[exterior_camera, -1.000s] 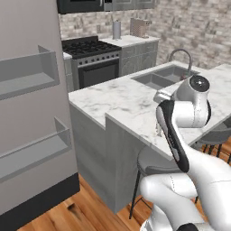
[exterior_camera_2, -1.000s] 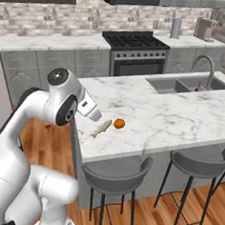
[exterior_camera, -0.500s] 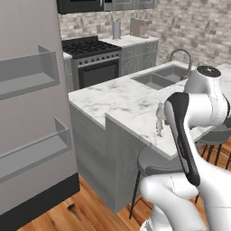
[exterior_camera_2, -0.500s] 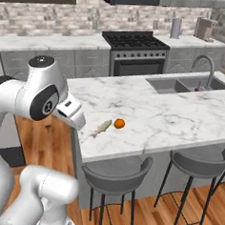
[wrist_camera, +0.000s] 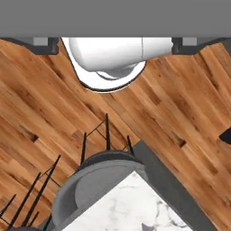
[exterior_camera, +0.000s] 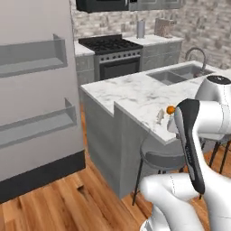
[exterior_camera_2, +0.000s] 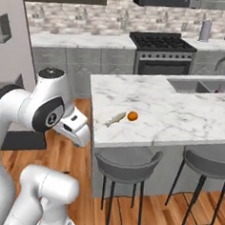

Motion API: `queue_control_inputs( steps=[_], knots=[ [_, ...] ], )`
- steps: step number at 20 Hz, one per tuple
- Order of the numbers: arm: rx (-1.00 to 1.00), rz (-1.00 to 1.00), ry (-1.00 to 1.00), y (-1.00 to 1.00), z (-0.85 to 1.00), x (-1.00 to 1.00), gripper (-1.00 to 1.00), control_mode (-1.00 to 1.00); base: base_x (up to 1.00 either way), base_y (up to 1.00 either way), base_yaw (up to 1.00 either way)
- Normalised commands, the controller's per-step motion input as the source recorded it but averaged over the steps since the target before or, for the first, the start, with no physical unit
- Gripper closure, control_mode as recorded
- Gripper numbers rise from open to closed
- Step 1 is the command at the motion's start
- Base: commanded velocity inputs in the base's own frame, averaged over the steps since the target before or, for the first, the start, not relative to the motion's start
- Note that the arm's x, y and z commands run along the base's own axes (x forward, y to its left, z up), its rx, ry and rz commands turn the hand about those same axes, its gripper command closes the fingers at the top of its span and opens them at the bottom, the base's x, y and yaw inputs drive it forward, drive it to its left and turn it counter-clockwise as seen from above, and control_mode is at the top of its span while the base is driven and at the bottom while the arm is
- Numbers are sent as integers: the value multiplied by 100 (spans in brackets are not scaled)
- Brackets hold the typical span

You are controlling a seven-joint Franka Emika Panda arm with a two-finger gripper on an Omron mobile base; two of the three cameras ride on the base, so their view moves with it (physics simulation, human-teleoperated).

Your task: Open the fridge, remove the tangerine, onion, and fish, and place them on any counter.

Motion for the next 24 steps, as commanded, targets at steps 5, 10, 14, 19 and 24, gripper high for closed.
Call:
queue_control_inputs(
  steps=[5, 10, 14, 19, 24],
  knots=[
    [0, 0, 0, 0, 0, 0, -100, 100, -18, 3, 91],
    [0, 0, 0, 0, 0, 0, -100, 100, 0, 49, 87],
    [0, 0, 0, 0, 0, 0, -100, 100, 1, 71, 78],
    [0, 0, 0, 0, 0, 0, -100, 100, 30, 66, 66],
    [0, 0, 0, 0, 0, 0, -100, 100, 92, 18, 48]
  ],
)
